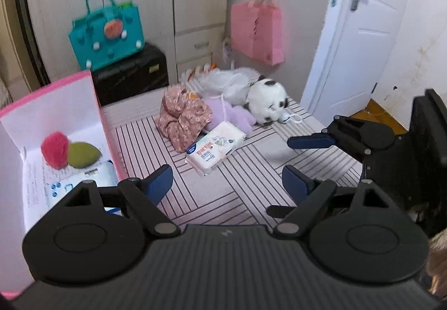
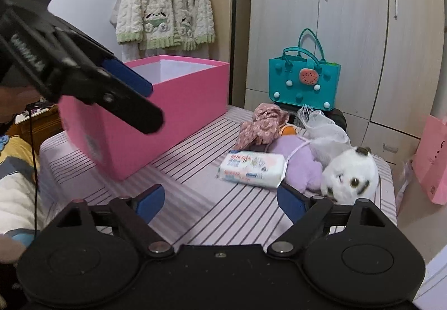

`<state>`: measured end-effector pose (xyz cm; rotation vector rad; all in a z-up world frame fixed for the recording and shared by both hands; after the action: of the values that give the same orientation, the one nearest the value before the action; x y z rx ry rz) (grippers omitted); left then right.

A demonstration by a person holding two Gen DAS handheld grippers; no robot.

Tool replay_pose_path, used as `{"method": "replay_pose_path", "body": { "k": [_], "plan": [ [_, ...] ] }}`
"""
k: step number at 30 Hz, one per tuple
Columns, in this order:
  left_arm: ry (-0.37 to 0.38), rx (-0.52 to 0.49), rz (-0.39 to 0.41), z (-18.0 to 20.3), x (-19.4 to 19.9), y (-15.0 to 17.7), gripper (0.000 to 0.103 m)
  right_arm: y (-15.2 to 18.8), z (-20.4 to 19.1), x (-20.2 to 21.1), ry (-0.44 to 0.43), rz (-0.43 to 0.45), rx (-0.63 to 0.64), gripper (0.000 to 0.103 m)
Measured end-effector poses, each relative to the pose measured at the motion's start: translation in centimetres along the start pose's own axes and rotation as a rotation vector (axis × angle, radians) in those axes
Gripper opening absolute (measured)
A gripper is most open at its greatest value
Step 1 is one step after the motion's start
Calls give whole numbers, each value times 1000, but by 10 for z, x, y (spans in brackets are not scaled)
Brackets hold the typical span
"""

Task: Organize soft objects
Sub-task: 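Move both tools toward the floral scrunchie and small white wipes pack, then grasp the pink floral scrunchie with the left tool while the right tool grasps the white wipes pack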

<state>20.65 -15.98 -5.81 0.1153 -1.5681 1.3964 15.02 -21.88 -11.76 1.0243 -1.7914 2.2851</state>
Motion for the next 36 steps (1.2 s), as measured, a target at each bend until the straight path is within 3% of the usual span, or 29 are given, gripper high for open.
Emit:
{"method": "replay_pose_path", "body": {
  "k": [2,5,9,11,15,21,28,34,36],
  "plan": [
    [-20,11,-13,-4,-14,-6,85,-3,3,-10,2,2,9,92],
    [-72,37,18,-10,-30,-12,85,-4,8,-25,0,-1,5,93],
    [-84,131,43,-14,-46,-12,85,-5,16,-39,-11,-10,8,94],
    [-127,119,88,-11,-50,-14,85,-4,22,-47,2,-20,20,94],
    [-100,175,82,-7,-66,-20,82,2,28,-57,28,-42,35,94],
    [-224,91,160,-10,-88,-36,68,10,37,-56,31,-45,-10,94],
    [-127,283,127,-28,-112,-39,61,7,38,-67,23,-55,-9,94],
    [-203,263,182,-36,-118,-43,61,8,34,-80,27,-65,-24,94],
    [-214,273,184,-41,-120,-44,56,9,35,-84,40,-74,-24,94]
  ]
}}
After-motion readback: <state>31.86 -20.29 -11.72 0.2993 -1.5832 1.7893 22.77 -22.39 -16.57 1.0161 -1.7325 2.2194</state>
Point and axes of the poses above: each gripper's, at about its wrist camera, not at the fingertips, and x roughly against the way its jaws point, z to its right, y to its underside, the point moved 10 cm from there along -x, roughly the way its jaws point, and after that the axes turned 6 degrees about x, right-handed, at the moved point
